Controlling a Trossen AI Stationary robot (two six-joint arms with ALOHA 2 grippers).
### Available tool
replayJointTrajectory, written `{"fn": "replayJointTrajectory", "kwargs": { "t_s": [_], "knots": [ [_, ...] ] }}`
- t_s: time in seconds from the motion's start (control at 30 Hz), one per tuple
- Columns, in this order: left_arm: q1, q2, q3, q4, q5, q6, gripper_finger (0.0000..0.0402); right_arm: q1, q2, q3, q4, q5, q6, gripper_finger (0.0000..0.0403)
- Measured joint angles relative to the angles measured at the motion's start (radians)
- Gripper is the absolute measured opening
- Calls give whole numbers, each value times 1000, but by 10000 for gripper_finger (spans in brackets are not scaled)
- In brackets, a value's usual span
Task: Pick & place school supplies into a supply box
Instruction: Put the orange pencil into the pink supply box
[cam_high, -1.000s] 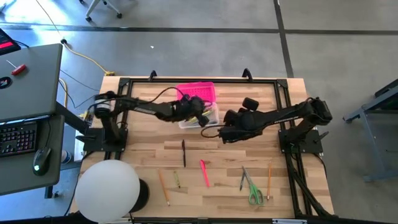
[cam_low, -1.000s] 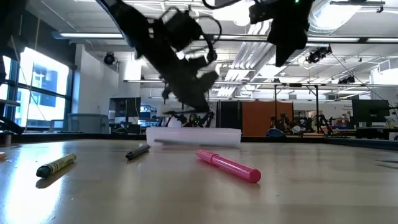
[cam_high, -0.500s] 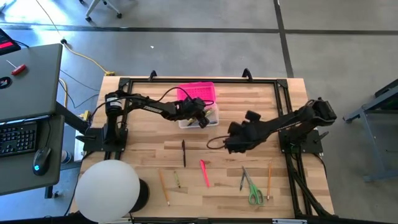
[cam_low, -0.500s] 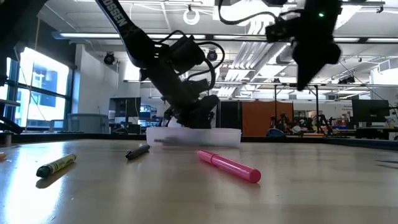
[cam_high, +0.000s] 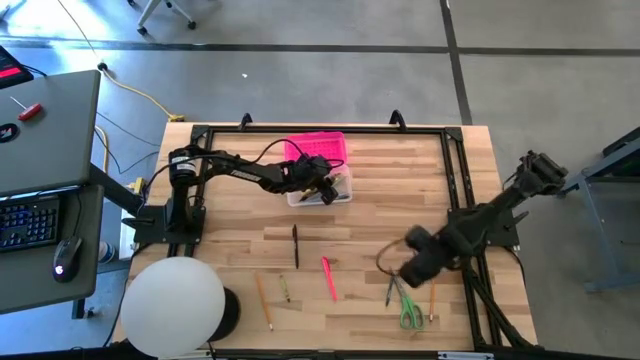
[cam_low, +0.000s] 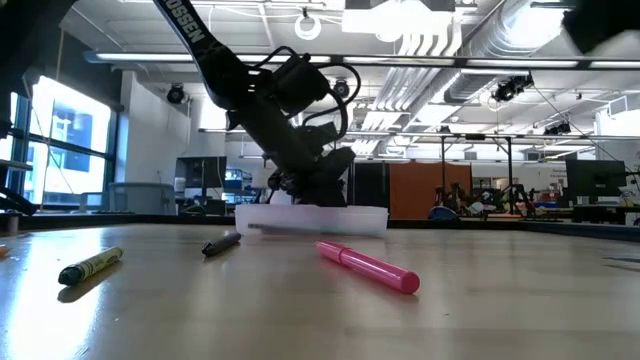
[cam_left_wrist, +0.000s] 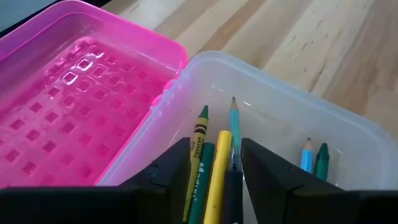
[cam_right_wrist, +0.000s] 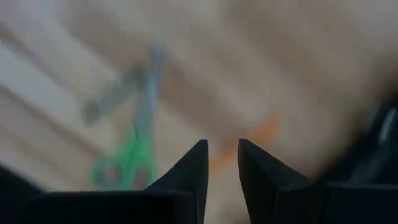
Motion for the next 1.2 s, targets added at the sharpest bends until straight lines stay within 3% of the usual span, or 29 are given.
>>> {"fn": "replayJointTrajectory", "kwargs": {
  "t_s": [0.07,0.13,0.33,0.63,0.97,1.2],
  "knots": [
    [0,0,0,0,6,2,174,54,8,-33,35,-130,135,67],
    [0,0,0,1,12,3,174,101,9,-63,81,-190,239,67],
    [0,0,0,3,14,0,175,156,9,-170,191,-126,416,67],
    [0,0,0,31,17,-35,175,94,9,-375,346,-80,425,67],
    [0,-1,0,63,17,-38,175,57,5,-452,388,-75,392,64],
    [0,-1,0,93,17,-38,175,59,6,-466,413,0,300,11]
  ]
}}
